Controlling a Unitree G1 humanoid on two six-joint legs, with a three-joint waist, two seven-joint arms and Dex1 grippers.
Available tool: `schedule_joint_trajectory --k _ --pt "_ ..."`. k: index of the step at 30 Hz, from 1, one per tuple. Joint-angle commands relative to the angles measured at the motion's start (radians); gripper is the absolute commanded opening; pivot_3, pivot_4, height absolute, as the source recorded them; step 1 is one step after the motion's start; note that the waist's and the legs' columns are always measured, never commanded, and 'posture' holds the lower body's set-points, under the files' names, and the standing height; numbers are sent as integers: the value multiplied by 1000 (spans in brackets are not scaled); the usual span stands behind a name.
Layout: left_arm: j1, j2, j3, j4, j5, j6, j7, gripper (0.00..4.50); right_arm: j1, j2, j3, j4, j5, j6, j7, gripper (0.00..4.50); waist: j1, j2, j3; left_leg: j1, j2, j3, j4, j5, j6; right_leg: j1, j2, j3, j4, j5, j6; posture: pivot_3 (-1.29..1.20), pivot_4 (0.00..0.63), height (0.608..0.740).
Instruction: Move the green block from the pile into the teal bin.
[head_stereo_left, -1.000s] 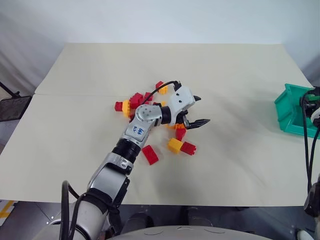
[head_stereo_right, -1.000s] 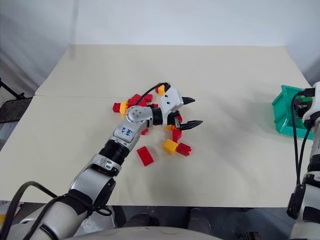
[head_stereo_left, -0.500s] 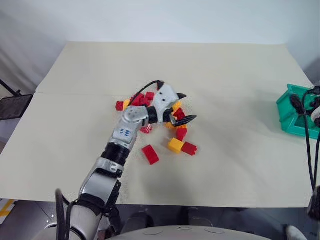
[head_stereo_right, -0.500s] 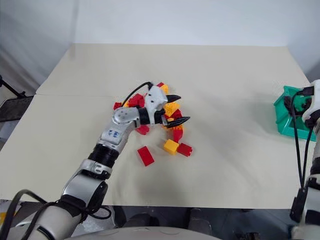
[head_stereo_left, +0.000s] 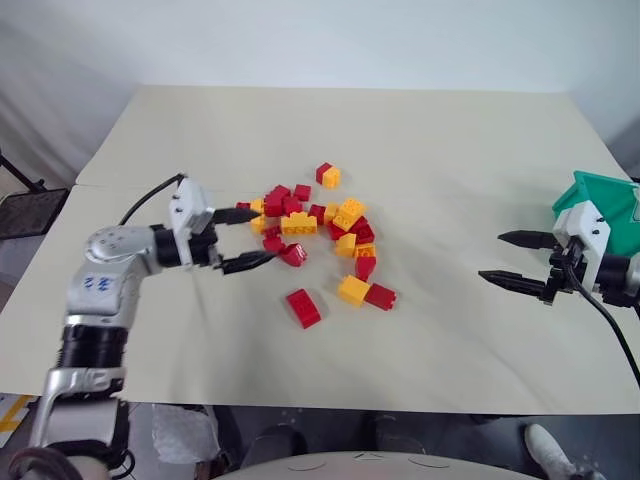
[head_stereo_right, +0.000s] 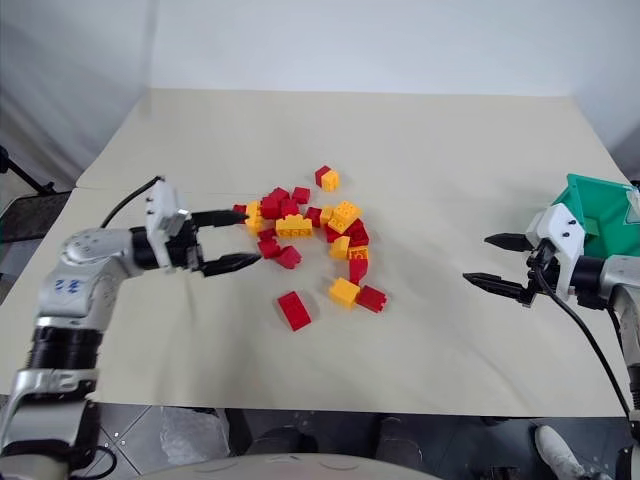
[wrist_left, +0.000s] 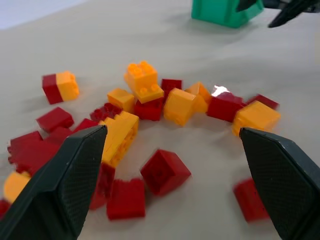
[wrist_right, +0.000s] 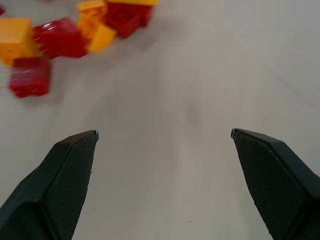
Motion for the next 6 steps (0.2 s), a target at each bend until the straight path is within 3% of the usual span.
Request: schedule_joint_trajectory --k 1,6 --pt "150 95 105 -72 -47 13 -53 4500 -57 -4 18 48 -11 -76 72 4458 -10 0 0 1 1 0 -1 0 0 0 1 0 0 0 -1 0 150 740" --pt "248 123 182 -92 -39 -27 3 4500 -115 19 55 118 -41 -118 87 4458 -18 0 1 1 3 -1 0 -1 -2 0 2 -2 1 -2 -3 0 150 740"
